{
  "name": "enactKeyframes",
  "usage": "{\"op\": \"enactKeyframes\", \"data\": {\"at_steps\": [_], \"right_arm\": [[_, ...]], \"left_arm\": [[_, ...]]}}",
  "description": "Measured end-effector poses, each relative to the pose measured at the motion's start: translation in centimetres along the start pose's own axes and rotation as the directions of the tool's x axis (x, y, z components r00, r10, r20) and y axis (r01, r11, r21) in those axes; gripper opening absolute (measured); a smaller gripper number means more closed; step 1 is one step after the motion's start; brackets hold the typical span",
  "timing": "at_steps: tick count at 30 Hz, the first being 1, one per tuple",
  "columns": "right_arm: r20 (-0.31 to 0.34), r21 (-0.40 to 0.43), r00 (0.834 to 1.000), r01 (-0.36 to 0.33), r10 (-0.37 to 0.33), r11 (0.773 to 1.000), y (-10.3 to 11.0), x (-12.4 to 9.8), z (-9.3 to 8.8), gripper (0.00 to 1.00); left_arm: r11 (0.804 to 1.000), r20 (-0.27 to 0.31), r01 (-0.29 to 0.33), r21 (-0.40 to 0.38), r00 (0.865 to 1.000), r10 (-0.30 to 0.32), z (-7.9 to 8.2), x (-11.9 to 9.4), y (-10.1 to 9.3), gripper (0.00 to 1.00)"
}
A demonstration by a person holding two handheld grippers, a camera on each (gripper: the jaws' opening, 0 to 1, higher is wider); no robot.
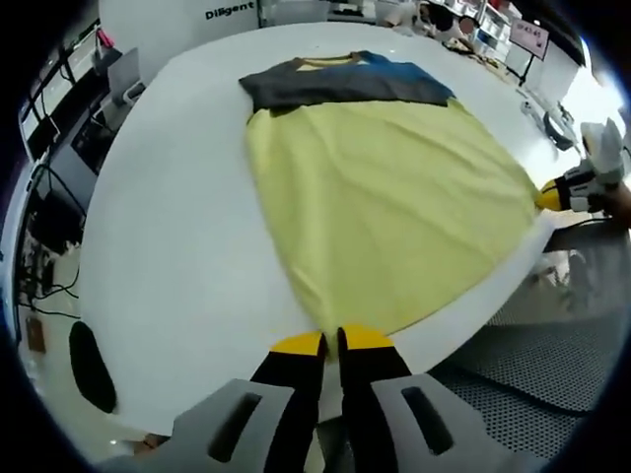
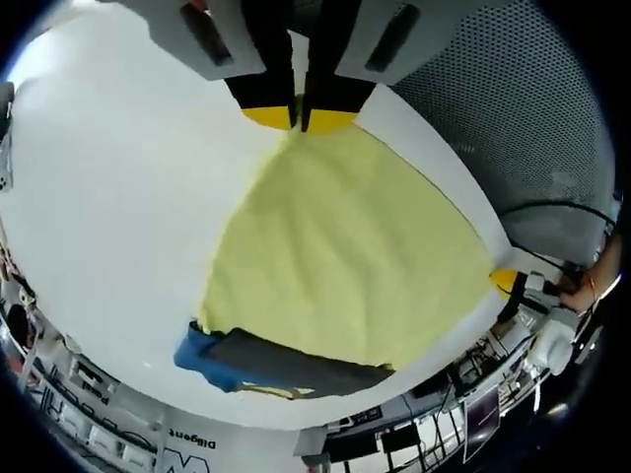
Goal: Fold the garment on the visible template until the final outline fits inside the template.
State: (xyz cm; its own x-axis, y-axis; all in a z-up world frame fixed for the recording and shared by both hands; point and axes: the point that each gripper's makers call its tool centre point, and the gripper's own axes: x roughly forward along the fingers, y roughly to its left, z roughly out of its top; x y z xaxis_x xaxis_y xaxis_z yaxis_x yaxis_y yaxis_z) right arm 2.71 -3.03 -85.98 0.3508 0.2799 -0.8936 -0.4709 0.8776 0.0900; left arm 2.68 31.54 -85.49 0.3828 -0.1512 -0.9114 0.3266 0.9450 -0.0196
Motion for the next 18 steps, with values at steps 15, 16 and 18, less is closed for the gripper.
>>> {"op": "enactKeyframes", "data": {"at_steps": [15,16,18], "right_arm": [[-0.021,0.045,1.0,-0.009,0.01,0.999,0.09,-0.23,-0.45,0.0],[-0.019,0.043,1.0,-0.007,0.007,0.999,0.08,-0.45,-0.39,0.0],[-0.011,0.046,1.0,-0.013,0.014,0.999,0.12,-0.79,-0.27,0.0]], "left_arm": [[0.999,0.007,0.019,-0.033,1.0,-0.019,-0.25,-0.03,0.08,0.09],[0.999,0.007,0.02,-0.025,1.0,-0.02,-0.25,-0.04,0.05,0.09],[1.0,0.009,0.023,0.01,1.0,-0.023,-0.28,-0.11,-0.04,0.08]]}}
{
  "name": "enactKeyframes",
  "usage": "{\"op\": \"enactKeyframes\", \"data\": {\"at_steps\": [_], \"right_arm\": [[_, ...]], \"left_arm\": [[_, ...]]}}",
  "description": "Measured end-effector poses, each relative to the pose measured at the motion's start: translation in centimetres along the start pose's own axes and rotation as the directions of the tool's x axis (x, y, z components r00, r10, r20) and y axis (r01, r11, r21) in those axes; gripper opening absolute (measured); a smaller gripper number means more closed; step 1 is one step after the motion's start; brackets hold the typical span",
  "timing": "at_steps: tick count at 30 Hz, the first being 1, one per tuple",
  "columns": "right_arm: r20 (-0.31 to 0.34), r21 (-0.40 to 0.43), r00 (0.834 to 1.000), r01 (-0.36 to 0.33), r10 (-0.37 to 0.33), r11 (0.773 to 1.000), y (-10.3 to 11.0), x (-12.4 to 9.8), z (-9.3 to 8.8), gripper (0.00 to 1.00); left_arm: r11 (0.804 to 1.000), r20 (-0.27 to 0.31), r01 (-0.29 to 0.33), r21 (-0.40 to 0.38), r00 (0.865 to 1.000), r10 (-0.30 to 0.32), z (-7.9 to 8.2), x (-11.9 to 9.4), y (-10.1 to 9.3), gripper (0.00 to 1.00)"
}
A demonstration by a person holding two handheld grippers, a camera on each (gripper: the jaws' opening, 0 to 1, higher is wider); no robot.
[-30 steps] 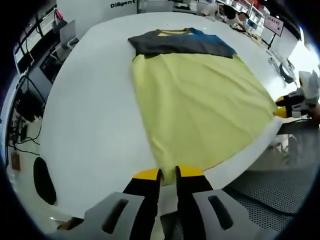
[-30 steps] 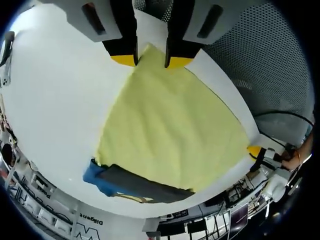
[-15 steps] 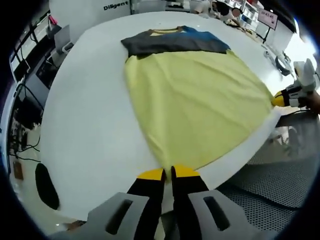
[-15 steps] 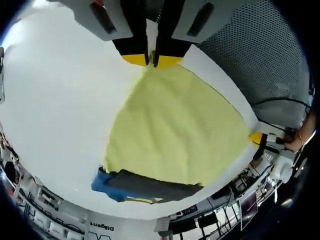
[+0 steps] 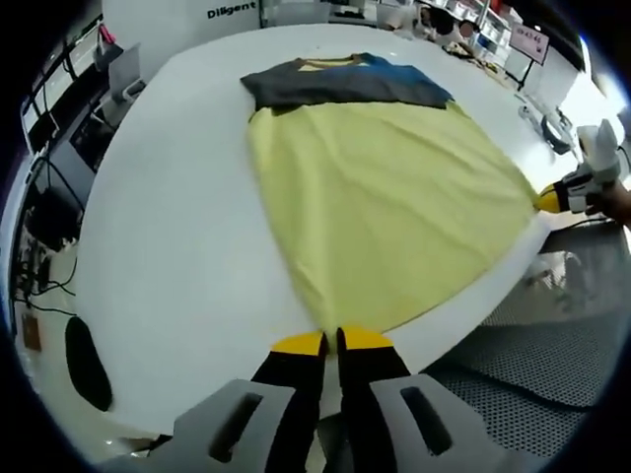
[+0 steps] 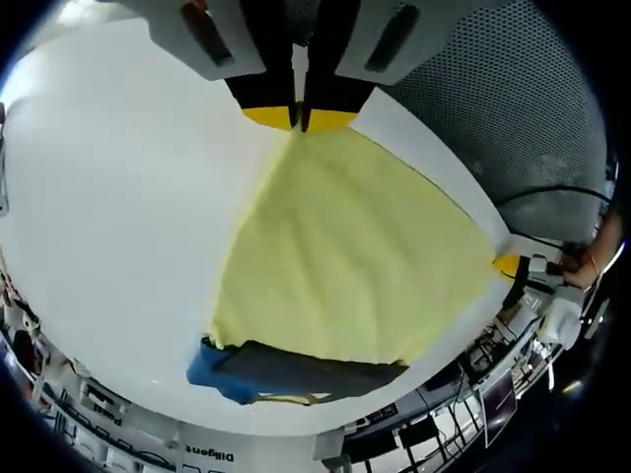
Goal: Fold the garment on the visible template until the final outline fits inside the template.
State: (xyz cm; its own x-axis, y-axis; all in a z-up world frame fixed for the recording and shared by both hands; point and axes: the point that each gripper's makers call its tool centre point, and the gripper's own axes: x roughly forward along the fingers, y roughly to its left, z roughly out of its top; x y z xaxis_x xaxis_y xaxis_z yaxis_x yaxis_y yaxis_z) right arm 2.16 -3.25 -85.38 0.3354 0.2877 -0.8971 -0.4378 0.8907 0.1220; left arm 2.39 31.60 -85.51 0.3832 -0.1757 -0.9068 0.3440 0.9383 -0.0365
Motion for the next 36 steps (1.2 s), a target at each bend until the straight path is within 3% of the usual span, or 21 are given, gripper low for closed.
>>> {"op": "enactKeyframes", "data": {"at_steps": [4,8,13,17,23,31,36], "right_arm": [[0.007,0.018,1.0,-0.008,0.008,1.0,0.0,-0.6,0.1,0.0],[0.038,0.127,0.997,-0.068,0.064,0.99,0.4,-1.9,0.0,0.0],[0.069,0.131,0.996,-0.065,0.056,0.989,0.2,-3.3,0.0,0.0],[0.038,0.109,0.998,-0.045,0.041,0.993,0.1,-3.9,-0.9,0.0],[0.026,0.108,0.999,-0.045,0.042,0.993,0.3,-4.9,-0.7,0.0],[0.061,0.057,0.997,-0.044,0.04,0.997,0.1,-6.1,1.6,0.0],[0.136,0.029,0.99,-0.025,0.021,0.999,-0.8,-7.5,4.7,0.0]], "left_arm": [[1.0,0.001,0.006,0.002,1.0,-0.006,-0.1,-0.2,-0.1,0.08],[0.999,0.009,0.004,0.04,1.0,-0.005,-0.2,-1.0,-0.3,0.08],[0.999,0.025,0.033,0.006,0.999,-0.033,-0.1,-2.3,-1.2,0.08],[0.997,-0.05,0.038,0.063,0.998,-0.035,-1.1,-3.3,-1.9,0.08],[0.996,-0.073,0.033,0.083,0.997,-0.027,-0.8,-4.1,-1.9,0.06],[0.999,-0.054,0.016,0.051,0.998,-0.013,0.7,-4.9,-1.4,0.06],[0.998,-0.003,-0.028,0.05,1.0,0.028,3.3,-5.7,0.1,0.06]]}}
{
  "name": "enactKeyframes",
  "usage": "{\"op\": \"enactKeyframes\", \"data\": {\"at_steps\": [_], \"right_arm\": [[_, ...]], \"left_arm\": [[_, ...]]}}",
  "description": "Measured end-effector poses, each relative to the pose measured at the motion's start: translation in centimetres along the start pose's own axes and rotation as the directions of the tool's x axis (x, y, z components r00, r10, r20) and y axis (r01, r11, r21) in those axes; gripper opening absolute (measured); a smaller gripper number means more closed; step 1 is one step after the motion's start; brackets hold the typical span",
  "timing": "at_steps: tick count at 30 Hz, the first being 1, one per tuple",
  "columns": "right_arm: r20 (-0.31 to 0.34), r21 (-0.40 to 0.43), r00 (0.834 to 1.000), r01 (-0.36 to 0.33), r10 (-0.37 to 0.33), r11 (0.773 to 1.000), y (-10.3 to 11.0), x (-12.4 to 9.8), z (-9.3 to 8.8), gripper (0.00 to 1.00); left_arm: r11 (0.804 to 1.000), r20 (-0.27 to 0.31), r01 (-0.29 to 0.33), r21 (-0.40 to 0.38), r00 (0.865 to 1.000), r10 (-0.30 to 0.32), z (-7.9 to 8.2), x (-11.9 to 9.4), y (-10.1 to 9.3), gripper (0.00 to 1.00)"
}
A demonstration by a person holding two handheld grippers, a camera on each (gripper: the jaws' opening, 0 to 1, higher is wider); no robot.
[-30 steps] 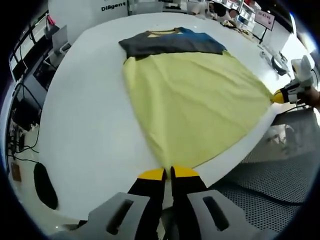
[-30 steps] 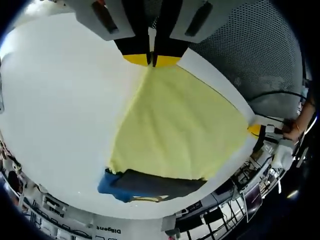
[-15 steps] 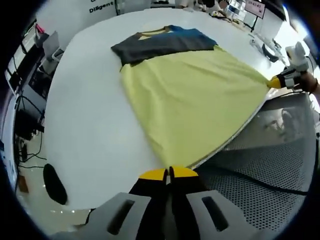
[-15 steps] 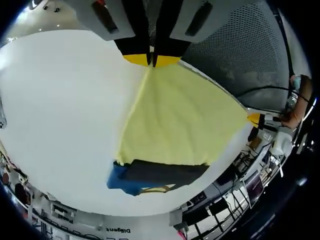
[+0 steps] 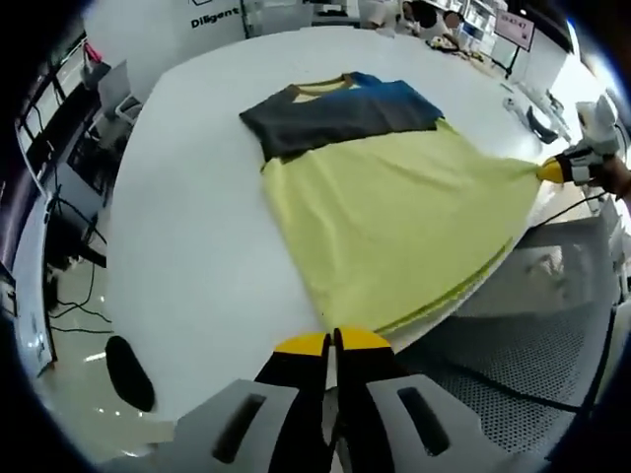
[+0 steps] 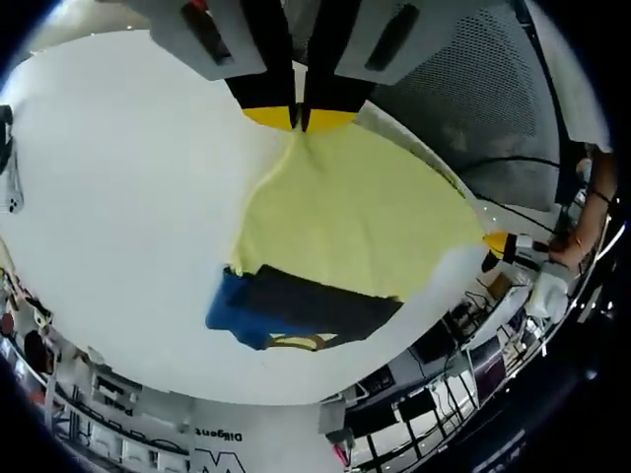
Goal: Fold the garment on the visible template until the final outline fits inside the template.
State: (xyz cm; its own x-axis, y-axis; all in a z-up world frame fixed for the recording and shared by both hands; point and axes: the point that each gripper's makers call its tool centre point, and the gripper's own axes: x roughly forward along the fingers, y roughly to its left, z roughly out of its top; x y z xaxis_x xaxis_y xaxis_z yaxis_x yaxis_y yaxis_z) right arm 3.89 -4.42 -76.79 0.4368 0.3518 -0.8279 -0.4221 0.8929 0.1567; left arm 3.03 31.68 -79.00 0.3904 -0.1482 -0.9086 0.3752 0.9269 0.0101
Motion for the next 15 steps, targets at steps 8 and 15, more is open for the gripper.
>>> {"op": "enactKeyframes", "data": {"at_steps": [8,15], "right_arm": [[0.103,0.013,0.995,0.008,-0.01,1.0,-0.9,-0.6,4.1,0.0],[0.166,0.06,0.985,0.034,-0.043,0.998,-3.1,0.3,8.0,0.0]], "left_arm": [[0.998,0.091,-0.061,0.006,0.994,0.06,4.2,-0.3,1.7,0.06],[0.995,0.127,-0.093,0.033,0.988,0.089,8.5,0.2,3.1,0.06]]}}
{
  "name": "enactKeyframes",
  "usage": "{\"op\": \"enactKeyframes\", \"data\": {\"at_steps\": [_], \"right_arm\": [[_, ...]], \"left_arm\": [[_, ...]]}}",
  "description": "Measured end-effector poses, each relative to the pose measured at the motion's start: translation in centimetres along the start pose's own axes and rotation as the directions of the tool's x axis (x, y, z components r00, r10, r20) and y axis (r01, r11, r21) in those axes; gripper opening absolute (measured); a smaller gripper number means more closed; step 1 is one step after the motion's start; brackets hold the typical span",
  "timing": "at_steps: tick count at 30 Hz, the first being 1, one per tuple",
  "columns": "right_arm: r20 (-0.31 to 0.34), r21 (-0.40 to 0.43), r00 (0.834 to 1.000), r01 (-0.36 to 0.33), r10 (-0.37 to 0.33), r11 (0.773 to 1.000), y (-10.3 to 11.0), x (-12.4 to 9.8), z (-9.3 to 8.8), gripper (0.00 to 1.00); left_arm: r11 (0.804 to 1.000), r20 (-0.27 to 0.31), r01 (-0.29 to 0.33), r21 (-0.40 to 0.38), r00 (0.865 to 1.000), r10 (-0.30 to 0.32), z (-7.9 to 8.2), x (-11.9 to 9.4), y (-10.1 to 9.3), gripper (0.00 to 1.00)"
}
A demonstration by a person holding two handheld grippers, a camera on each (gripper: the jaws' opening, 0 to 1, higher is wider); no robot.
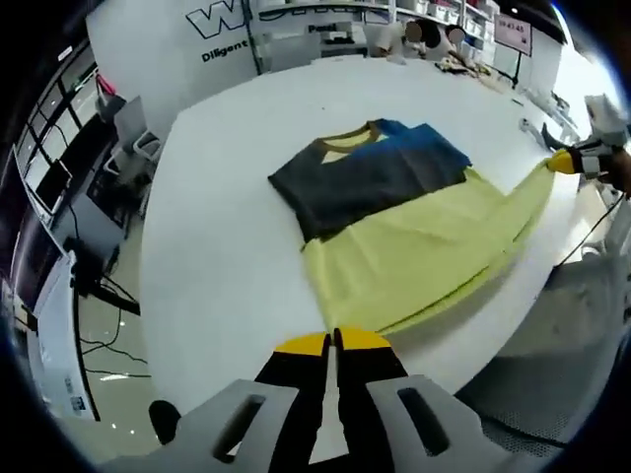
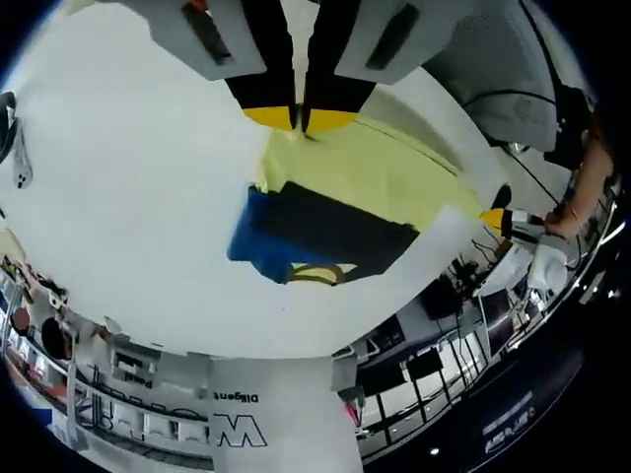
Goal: Fold the garment on the visible template until the final outline fits inside the template.
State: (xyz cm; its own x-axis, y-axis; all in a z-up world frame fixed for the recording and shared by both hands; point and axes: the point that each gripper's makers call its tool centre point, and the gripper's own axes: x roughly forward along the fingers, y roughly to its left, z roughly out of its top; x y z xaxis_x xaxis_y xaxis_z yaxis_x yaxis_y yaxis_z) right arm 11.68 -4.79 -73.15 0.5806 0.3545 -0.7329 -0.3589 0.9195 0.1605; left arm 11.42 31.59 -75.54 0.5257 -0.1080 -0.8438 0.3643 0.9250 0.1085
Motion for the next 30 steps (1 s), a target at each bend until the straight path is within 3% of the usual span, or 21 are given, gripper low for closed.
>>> {"op": "enactKeyframes", "data": {"at_steps": [9,19,25,28,30], "right_arm": [[0.04,-0.004,0.999,0.02,-0.02,1.0,-1.3,2.2,3.7,0.0],[0.051,0.023,0.998,0.031,-0.033,0.999,-2.2,4.0,5.9,0.0],[0.076,0.028,0.996,0.045,-0.047,0.999,-2.9,5.9,7.6,0.0],[0.081,0.007,0.993,0.084,-0.085,0.996,-3.6,6.5,8.3,0.0],[0.103,0.055,0.985,0.135,-0.141,0.989,-4.7,6.8,8.9,0.0]], "left_arm": [[0.999,0.04,-0.047,0.025,0.998,0.046,3.9,1.7,1.6,0.06],[0.996,0.112,-0.094,-0.003,0.989,0.094,7.7,3.2,3.5,0.06],[0.989,0.138,-0.146,0.02,0.98,0.142,10.0,4.3,4.8,0.06],[0.988,0.163,-0.152,0.015,0.976,0.148,11.1,4.8,5.0,0.06],[0.986,0.218,-0.162,0.028,0.964,0.152,12.4,5.1,5.0,0.06]]}}
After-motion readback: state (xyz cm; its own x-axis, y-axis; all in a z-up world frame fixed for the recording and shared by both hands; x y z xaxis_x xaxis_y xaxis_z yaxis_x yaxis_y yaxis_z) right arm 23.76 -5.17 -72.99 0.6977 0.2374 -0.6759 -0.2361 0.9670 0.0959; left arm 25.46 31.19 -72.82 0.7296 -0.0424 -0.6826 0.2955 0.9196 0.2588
